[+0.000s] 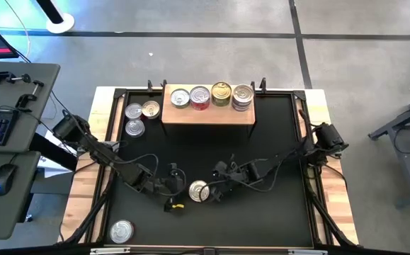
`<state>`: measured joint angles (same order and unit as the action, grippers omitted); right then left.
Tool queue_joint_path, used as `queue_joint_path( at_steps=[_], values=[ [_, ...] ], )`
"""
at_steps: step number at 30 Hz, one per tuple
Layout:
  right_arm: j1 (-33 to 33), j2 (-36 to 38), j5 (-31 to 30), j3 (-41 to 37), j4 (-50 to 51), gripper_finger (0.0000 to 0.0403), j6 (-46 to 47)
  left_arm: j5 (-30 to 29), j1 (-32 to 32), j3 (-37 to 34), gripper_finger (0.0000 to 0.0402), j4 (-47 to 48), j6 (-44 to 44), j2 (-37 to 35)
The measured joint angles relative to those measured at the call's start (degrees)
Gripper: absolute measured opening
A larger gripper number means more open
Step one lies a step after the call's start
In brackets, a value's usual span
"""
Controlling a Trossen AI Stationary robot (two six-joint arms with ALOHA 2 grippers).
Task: Stack canned seafood by type on shelf
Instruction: Stack the bottom blue tuna can on top of the other blue tuna cans
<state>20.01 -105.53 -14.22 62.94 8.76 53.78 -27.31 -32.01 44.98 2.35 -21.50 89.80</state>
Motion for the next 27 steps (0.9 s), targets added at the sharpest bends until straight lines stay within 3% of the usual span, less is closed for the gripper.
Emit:
queue_joint_path(
  at_steps=[6, 14, 27],
  values=[
    [-0.5, -2.7, 1.2, 0.0, 0.5, 0.0, 1.9, 1.3, 0.0, -3.8, 0.0, -4.7, -4.6, 0.2],
    [-0.5, -4.9, 3.6, 0.0, -0.4, 0.0, 4.0, 1.3, 0.0, -4.0, 0.0, -8.2, -3.9, 0.2],
    [-0.5, -4.9, 5.5, 0.0, -4.1, 0.0, 5.4, 4.2, 0.0, -3.9, 0.0, -11.3, -2.8, 6.4]
  ],
)
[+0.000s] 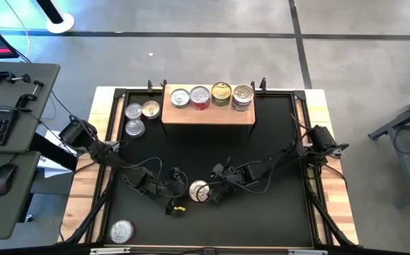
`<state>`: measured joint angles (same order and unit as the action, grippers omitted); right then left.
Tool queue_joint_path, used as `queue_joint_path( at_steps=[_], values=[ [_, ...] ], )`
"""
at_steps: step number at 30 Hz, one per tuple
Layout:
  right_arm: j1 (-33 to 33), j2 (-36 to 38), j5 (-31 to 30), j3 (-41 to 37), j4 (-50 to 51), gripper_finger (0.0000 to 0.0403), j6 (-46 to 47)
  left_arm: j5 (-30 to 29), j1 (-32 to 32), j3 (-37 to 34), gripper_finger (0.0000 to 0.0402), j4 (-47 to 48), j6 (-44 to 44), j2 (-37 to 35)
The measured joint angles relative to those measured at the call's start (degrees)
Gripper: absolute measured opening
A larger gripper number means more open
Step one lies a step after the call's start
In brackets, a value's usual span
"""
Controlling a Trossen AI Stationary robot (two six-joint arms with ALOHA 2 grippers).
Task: Stack canned seafood by type on shelf
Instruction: Stack the bottom blue tuna can on top of the other blue tuna cans
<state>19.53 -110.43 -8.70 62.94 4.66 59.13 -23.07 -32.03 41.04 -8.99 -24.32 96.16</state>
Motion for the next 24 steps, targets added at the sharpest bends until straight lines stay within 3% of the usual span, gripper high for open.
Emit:
queue_joint_path(
  at_steps=[12, 24],
  values=[
    [0.0, 0.0, 0.2, 0.0, 0.4, 0.0, 0.8, -4.7, -0.3, 0.2, 0.0, -0.5, 1.1, -2.9],
    [0.0, 0.0, 0.2, 0.0, -0.2, 0.0, 0.9, -3.2, 0.6, 0.3, 0.0, -2.3, 0.5, 0.8]
  ],
)
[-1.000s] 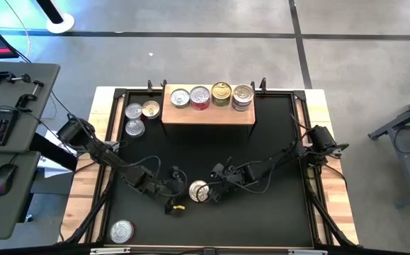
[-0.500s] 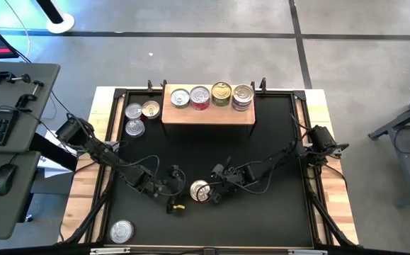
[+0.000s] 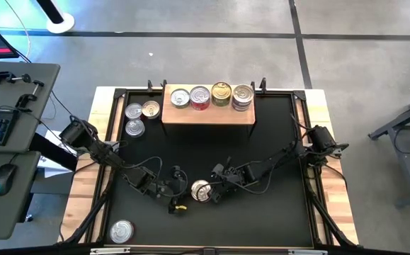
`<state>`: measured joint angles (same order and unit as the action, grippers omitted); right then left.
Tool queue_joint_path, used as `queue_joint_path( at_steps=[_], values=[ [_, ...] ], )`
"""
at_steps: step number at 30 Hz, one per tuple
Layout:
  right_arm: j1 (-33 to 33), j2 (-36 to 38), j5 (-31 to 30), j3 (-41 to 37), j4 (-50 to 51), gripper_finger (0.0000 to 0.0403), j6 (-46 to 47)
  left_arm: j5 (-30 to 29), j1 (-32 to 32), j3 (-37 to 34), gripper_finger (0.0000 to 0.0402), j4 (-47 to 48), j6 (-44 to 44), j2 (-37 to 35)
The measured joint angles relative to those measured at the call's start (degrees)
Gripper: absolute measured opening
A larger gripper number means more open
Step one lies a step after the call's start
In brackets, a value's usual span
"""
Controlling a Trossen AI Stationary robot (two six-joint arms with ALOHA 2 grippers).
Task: Stack canned seafood by type on shelf
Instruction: Stack the bottom blue tuna can on top of the other blue tuna cans
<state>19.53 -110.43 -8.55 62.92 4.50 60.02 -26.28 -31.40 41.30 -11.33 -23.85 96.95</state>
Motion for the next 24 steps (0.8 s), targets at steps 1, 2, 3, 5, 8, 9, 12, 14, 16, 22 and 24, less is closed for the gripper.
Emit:
queue_joint_path(
  at_steps=[1, 2, 3, 5, 8, 9, 12, 14, 16, 22, 24],
  values=[
    [0.0, 0.0, 0.0, 0.0, -0.4, 0.0, 0.0, 0.0, 0.0, 0.0, 0.0, 0.0, -0.3, 0.3],
    [0.1, 0.0, 0.1, -0.1, -0.7, 0.0, 0.0, 0.0, 0.0, 0.1, 0.0, 0.0, -0.5, 0.4],
    [0.1, 0.1, 0.3, -0.1, -1.0, 0.0, -0.5, 0.2, -0.1, 0.1, 0.0, 0.3, -0.9, 0.4],
    [0.3, 0.8, 1.1, -0.2, -1.3, 0.0, -0.6, 0.3, -0.4, 0.1, 0.0, 0.7, -1.1, 0.4],
    [0.5, 2.7, 1.1, -0.2, -1.8, 0.0, -0.8, 0.9, -1.0, 0.0, 0.0, 1.0, -1.1, 0.5],
    [0.6, 3.2, 1.1, -0.1, -2.4, 0.0, -0.8, 1.1, -1.1, 0.0, 0.0, 1.3, -1.1, 0.5],
    [0.8, 4.2, 1.1, 0.2, -4.1, 0.0, -0.9, 1.2, -1.2, -0.1, 0.0, 3.2, -1.1, 0.9],
    [0.8, 4.0, 0.6, 0.1, -4.0, 0.0, -0.9, 1.1, -1.2, -0.3, 0.0, 5.1, -1.5, 0.9],
    [0.8, 3.9, 0.5, 0.0, -5.3, 0.0, -0.5, 1.1, -1.2, -0.3, 0.0, 5.4, -1.8, 0.9],
    [0.9, 4.0, 0.6, 0.1, -6.8, 0.0, -0.7, 0.8, -1.2, -0.7, 0.0, 5.7, -4.4, 0.7],
    [0.9, 5.4, 0.7, 0.0, -6.8, 0.0, -2.4, 1.3, -1.5, -0.7, 0.0, 10.4, -5.9, -0.9]
  ],
)
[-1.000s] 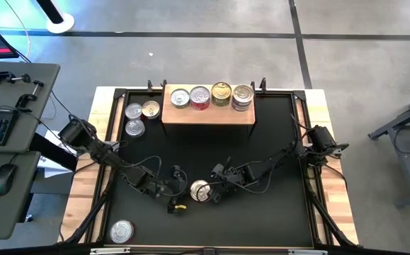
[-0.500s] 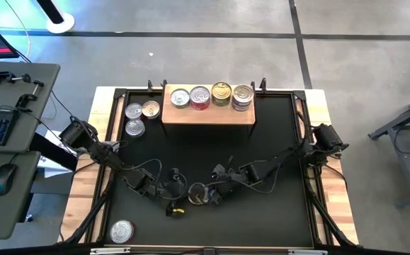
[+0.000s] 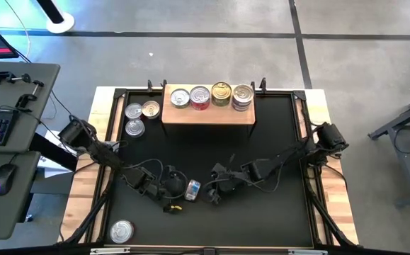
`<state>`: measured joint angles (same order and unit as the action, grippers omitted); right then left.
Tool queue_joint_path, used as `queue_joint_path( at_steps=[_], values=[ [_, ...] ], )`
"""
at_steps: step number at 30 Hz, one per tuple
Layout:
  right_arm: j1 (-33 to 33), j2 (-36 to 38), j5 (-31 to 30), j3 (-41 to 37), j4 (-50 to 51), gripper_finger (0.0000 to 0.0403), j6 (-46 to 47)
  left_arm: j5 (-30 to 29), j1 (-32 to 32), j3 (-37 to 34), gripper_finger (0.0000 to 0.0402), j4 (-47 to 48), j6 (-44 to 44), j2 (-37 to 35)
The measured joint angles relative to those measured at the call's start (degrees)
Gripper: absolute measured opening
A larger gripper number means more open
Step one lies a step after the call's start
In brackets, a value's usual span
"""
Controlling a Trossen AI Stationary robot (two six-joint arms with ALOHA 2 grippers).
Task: Stack canned seafood by type on shelf
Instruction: Stack the bottom blue tuna can on top of the other blue tuna cans
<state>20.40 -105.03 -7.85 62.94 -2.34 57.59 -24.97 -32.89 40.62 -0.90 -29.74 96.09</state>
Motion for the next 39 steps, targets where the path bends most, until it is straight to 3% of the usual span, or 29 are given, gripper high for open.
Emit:
queue_joint_path(
  at_steps=[5, 8, 11, 14, 17, 21, 27, 30, 39],
  values=[
    [-0.7, 5.7, 1.7, 0.0, -1.2, 0.0, -11.0, -3.0, -2.3, -0.1, 0.0, 16.7, -9.7, -7.8],
    [-2.5, 7.0, 9.6, 0.6, -2.7, 0.0, -21.3, -7.2, -5.3, -1.2, 0.0, 19.8, -14.3, -13.7],
    [-4.4, 6.3, 16.6, 5.7, 5.6, 0.0006, -29.0, -11.8, -8.5, -2.7, 0.0, 20.1, -21.0, -18.5],
    [-6.2, 4.3, 18.8, 13.7, 20.1, 0.0035, -39.9, -16.7, -11.5, -3.8, 0.0, 20.1, -27.8, -21.7],
    [-7.6, 2.1, 18.9, 22.7, 33.2, 0.0088, -50.8, -20.4, -13.4, -4.2, 0.0, 20.1, -32.0, -22.8],
    [-8.7, -1.5, 17.8, 32.2, 46.1, 0.0179, -63.1, -21.0, -14.3, -4.2, 0.0, 19.5, -34.5, -22.8],
    [-8.9, -9.2, 12.9, 40.8, 52.8, 0.0291, -76.7, -21.1, -14.5, -4.2, 0.0, 17.4, -36.0, -22.8],
    [-8.9, -13.6, 10.9, 44.6, 54.0, 0.0309, -80.9, -21.1, -14.5, -4.2, 0.0, 16.7, -36.1, -22.8],
    [-8.8, -22.9, 9.2, 52.8, 58.8, 0.0312, -89.9, -21.1, -14.9, -4.2, 0.0, 15.1, -36.0, -22.8]
  ],
)
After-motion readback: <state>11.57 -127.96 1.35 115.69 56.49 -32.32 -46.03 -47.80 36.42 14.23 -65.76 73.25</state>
